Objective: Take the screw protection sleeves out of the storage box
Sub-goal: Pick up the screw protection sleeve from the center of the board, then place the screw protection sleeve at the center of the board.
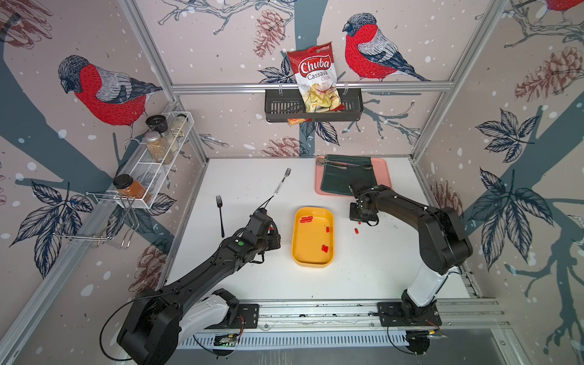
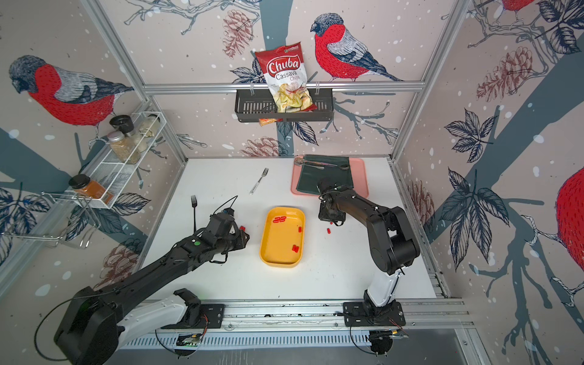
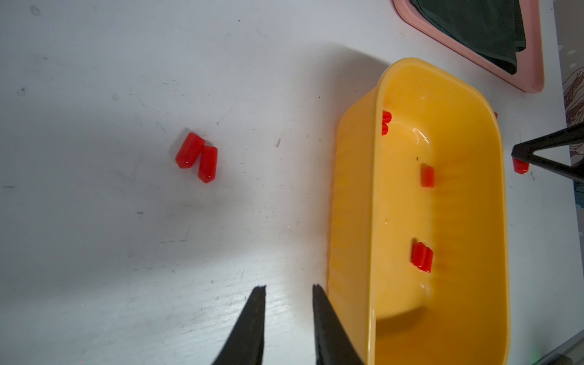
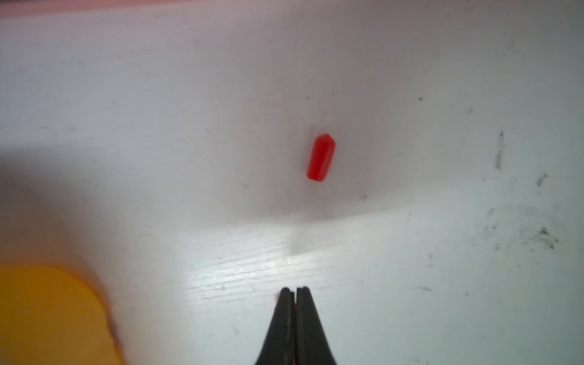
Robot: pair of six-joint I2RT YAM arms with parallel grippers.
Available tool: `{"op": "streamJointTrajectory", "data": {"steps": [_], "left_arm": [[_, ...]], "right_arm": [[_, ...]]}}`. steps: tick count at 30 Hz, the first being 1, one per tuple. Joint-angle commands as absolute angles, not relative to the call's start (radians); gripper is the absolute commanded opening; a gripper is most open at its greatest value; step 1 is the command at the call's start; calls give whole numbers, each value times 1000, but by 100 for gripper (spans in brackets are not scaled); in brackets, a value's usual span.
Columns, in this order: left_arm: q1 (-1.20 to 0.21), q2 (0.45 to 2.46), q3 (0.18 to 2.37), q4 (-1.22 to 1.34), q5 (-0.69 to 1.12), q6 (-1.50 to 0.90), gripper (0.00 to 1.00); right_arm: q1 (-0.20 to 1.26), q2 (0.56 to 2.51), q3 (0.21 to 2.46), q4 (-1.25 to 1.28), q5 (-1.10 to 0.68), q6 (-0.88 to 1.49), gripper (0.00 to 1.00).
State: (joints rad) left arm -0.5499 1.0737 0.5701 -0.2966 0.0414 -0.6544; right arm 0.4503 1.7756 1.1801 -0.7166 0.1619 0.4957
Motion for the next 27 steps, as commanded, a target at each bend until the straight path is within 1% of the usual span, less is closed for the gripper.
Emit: {"op": "streamJointTrajectory", "data": {"steps": [1,5,14,22,23,25,27], "left_arm": [[-546,1078,574,-267,34,-647,29],[-547,1081,577,-267,39,-648,29],[-548,1066,579,-277,38,-651,29],[-547,1073,578,-275,38,-650,29],[-548,1074,578,-274,40,-650,29],[-547,1074,580,-276,40,-650,29],[-547,1071,583,-279,40,-648,29]], "right_arm": [[445,1777,1137,-762,231,445,4],[451,1800,1111,-722,239,446,5],[448,1839,1145,-685,260,450,6],[448,1858,1144,-667,243,440,7],[449,1863,1142,-668,245,439,9],[449,1862,1141,-670,244,438,17],[449,1846,1148,-676,252,446,35]]}}
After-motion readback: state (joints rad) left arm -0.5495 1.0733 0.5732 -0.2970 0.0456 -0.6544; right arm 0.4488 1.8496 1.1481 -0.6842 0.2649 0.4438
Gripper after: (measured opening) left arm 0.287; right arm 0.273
